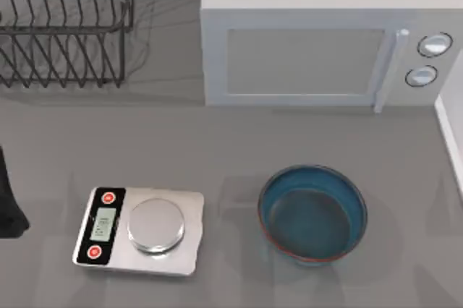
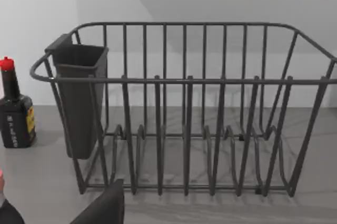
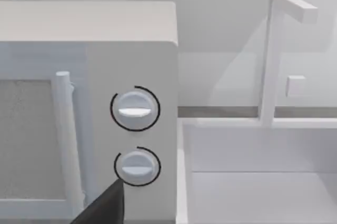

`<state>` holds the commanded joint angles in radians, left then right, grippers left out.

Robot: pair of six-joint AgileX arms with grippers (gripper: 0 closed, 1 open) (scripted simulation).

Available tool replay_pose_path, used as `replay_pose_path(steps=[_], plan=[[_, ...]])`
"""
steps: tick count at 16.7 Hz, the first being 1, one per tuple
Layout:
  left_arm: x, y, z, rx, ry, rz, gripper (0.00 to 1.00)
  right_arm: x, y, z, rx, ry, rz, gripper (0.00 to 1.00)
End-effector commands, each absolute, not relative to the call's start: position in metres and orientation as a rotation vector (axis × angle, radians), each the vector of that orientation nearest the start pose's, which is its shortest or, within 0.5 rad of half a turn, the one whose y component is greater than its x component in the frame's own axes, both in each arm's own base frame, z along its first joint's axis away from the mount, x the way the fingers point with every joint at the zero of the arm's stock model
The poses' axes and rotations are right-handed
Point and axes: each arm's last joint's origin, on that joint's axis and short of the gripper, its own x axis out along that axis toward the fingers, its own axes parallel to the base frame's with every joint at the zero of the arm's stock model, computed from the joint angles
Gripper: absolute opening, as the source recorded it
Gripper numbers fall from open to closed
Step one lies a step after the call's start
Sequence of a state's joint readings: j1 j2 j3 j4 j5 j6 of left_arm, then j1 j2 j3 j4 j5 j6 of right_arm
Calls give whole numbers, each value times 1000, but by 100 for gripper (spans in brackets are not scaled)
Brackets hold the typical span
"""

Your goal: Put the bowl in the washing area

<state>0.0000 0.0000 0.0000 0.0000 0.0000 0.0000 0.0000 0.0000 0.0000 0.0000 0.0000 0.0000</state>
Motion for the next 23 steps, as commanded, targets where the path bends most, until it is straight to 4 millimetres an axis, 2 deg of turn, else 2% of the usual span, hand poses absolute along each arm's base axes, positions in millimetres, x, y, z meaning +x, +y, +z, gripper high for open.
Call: replay_pose_path(steps=[3,5,8,10,13,17,20,23], plan=[[106,-1,160,0,0,0,100,106,-1,162,6,10,5,100],[106,-1,160,0,0,0,100,106,1,171,35,57,25,100],[106,-1,160,0,0,0,100,110,8,198,105,187,68,100],[106,-1,160,0,0,0,100,120,14,220,152,321,97,100],[106,-1,160,0,0,0,100,151,31,244,194,601,126,100],[106,-1,160,0,0,0,100,198,69,264,188,958,151,100],[106,-1,160,0,0,0,100,230,106,260,139,1211,139,100],[106,-1,160,0,0,0,100,254,139,245,74,1415,90,100]])
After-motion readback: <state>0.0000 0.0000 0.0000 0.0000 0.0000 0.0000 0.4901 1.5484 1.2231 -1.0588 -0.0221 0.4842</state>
